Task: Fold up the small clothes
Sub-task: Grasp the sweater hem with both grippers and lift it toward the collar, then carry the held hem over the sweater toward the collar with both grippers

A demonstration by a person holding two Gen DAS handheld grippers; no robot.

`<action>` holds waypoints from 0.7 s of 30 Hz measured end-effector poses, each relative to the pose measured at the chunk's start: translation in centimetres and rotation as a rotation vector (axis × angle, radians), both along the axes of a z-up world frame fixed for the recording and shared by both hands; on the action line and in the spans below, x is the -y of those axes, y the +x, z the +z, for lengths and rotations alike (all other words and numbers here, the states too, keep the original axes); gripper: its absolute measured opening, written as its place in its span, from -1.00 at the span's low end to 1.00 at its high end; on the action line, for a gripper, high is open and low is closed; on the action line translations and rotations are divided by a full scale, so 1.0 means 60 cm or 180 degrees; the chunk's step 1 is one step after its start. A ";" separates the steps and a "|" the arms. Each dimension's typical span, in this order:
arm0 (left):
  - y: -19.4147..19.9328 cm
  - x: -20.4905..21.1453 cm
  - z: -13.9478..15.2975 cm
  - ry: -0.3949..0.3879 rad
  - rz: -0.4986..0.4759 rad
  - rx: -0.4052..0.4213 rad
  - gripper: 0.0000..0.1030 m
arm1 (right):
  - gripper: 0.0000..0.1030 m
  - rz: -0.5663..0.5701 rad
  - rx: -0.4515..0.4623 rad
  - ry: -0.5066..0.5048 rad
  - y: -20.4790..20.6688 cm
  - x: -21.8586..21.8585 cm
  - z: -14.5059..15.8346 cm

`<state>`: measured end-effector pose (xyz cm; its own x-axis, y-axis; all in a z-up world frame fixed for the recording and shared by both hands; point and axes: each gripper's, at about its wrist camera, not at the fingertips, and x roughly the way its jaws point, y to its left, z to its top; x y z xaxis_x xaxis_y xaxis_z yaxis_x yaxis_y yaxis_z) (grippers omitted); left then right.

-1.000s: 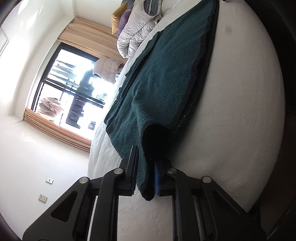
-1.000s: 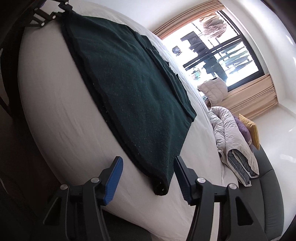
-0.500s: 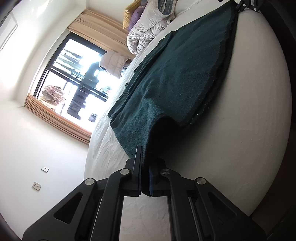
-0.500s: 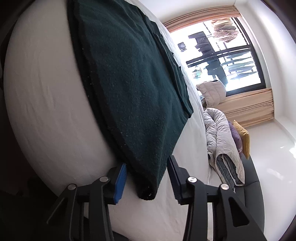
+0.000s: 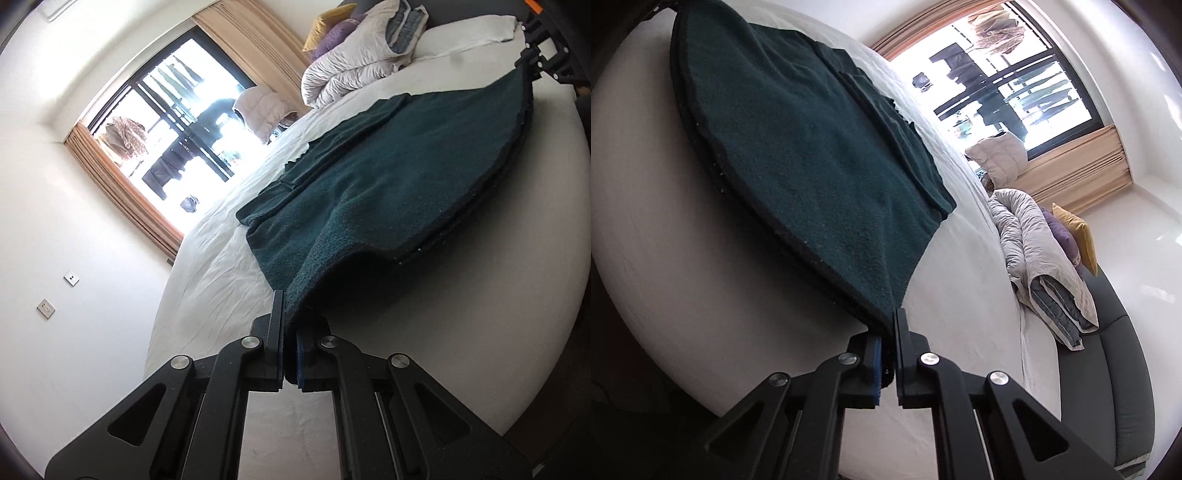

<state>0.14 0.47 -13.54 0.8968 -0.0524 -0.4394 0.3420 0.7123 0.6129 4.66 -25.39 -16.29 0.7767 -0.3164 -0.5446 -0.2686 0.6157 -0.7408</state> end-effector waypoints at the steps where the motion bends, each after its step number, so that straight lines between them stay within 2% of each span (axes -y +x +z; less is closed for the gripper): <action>1: 0.003 -0.003 0.009 -0.0077 0.0027 -0.0004 -0.94 | -0.91 -0.0003 0.0030 0.0001 0.002 0.002 0.006; 7: 0.026 -0.024 0.059 -0.0506 0.0245 0.0001 -0.95 | -0.93 -0.0120 0.0210 0.0019 0.026 0.019 0.047; 15: 0.039 -0.029 0.120 -0.0664 0.0281 0.0178 -0.95 | -0.93 -0.0116 0.0385 0.0102 0.054 0.028 0.106; 21: 0.060 -0.029 0.142 -0.0702 0.0307 0.0203 -0.95 | -0.93 -0.0133 0.0443 0.0178 0.077 0.037 0.132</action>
